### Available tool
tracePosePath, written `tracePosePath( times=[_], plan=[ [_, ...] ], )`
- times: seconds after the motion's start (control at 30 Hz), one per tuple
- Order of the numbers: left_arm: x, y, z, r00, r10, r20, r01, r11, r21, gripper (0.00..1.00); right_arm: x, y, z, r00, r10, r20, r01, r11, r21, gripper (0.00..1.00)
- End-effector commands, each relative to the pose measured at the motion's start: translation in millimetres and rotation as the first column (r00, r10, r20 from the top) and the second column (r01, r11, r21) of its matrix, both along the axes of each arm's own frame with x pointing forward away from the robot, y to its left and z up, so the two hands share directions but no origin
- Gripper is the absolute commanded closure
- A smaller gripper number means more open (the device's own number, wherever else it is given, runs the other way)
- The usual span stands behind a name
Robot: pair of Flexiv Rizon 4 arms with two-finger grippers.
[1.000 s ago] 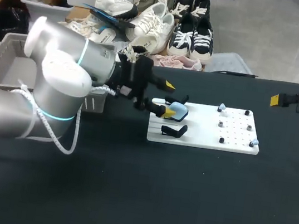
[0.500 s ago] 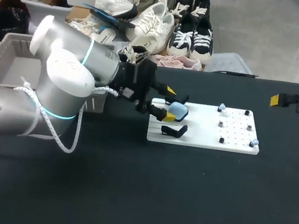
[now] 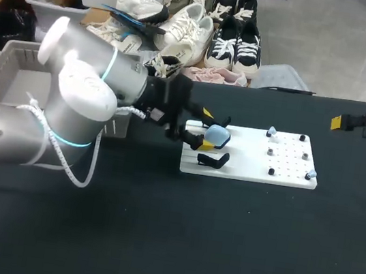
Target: Pick up each earbud case from the left stands, insert the matching earbuds, close the lid, and place the case in the box.
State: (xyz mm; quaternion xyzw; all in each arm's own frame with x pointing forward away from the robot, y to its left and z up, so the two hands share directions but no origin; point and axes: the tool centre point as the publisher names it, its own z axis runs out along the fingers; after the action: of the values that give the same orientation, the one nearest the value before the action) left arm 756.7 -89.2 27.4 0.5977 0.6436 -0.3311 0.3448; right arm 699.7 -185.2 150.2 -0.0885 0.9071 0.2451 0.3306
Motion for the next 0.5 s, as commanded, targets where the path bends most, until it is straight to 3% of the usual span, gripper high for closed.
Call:
tracePosePath(
  times=[0.03,0.5],
  plan=[
    [2.5,1.7,-3.5,1.000,0.001,-0.004,-0.001,1.000,0.001,0.00,0.4,-0.6,-0.2,1.000,0.002,0.000,-0.002,1.000,0.000,0.00],
    [4.6,0.0,-10.8,1.000,-0.005,-0.001,0.005,1.000,-0.030,0.00,0.4,-0.6,-0.2,1.000,0.002,0.000,-0.002,1.000,0.000,0.00]
  ],
)
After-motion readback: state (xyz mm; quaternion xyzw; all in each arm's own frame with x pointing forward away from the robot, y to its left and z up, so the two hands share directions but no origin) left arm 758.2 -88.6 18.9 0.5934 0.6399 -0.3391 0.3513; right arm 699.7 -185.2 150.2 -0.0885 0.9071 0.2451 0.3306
